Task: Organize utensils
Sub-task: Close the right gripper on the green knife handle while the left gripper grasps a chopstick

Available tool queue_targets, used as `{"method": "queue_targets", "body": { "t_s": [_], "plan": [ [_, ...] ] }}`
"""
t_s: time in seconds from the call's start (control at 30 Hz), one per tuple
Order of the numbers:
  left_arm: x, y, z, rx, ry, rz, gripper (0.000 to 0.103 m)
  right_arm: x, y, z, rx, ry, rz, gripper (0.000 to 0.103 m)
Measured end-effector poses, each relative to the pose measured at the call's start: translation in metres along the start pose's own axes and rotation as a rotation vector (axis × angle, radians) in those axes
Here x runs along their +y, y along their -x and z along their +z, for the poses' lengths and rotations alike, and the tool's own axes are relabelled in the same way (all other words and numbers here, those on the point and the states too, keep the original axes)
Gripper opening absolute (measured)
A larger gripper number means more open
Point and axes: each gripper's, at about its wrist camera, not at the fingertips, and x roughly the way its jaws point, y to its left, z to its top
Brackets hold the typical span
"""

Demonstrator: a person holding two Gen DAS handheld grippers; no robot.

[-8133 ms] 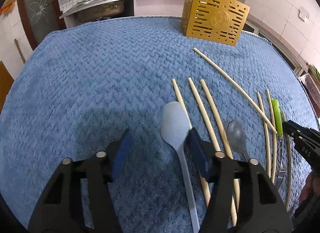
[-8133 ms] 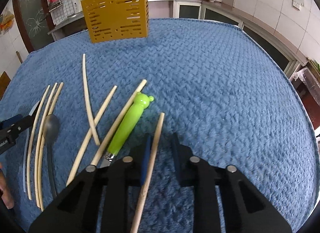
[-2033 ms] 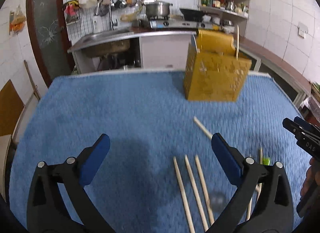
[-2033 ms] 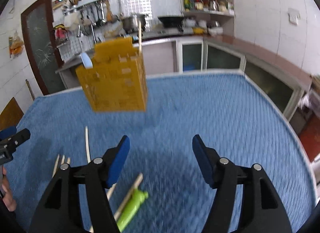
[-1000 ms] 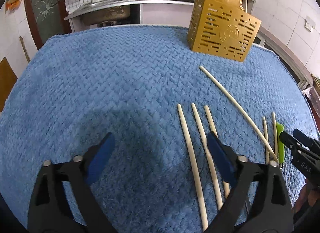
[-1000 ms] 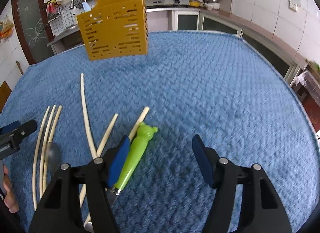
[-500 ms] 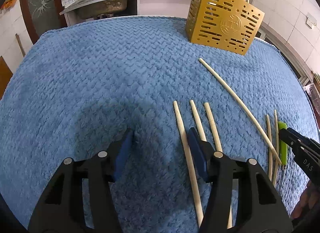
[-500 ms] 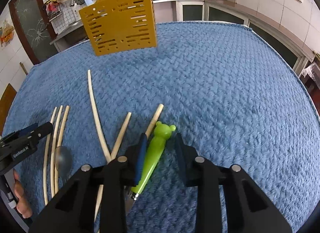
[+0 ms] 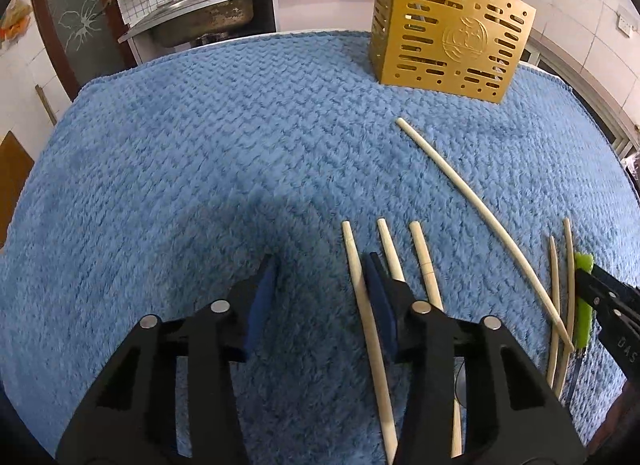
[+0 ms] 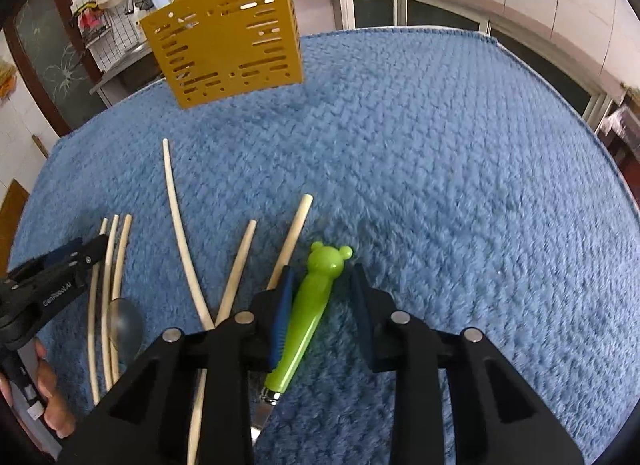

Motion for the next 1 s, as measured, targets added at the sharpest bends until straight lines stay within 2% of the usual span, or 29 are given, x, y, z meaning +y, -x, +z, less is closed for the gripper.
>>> {"method": "queue_targets", "body": {
  "t_s": [0.03, 0.1, 0.2, 0.53, 0.67, 0.93, 1.0],
  "plan": [
    [0.001, 0.0, 0.0, 0.0, -0.001, -0.003, 0.04, 0.001, -0.001, 0.0, -0.003, 0.003, -0.005, 0.028],
    [0.002, 0.001, 0.001, -0.003, -0.005, -0.01, 0.03, 0.002, -0.003, 0.002, -0.008, 0.014, -0.01, 0.027],
    [0.004, 0.001, 0.002, -0.004, -0.003, -0.019, 0.024, 0.002, -0.005, 0.008, -0.004, 0.033, -0.011, 0.023],
    [0.01, 0.005, 0.004, -0.003, 0.004, -0.043, 0.012, -0.012, -0.005, 0.016, 0.007, 0.02, 0.065, 0.022],
    [0.018, 0.012, 0.004, -0.017, 0.017, -0.053, 0.0, -0.015, -0.003, 0.016, 0.004, 0.013, 0.078, 0.022],
    [0.02, 0.017, 0.003, -0.011, 0.019, -0.078, 0.0, -0.019, -0.001, 0.017, 0.006, 0.014, 0.088, 0.022],
    [0.017, 0.019, 0.003, -0.003, 0.015, -0.117, 0.0, -0.018, -0.002, 0.017, 0.009, 0.016, 0.087, 0.022]
  ]
}}
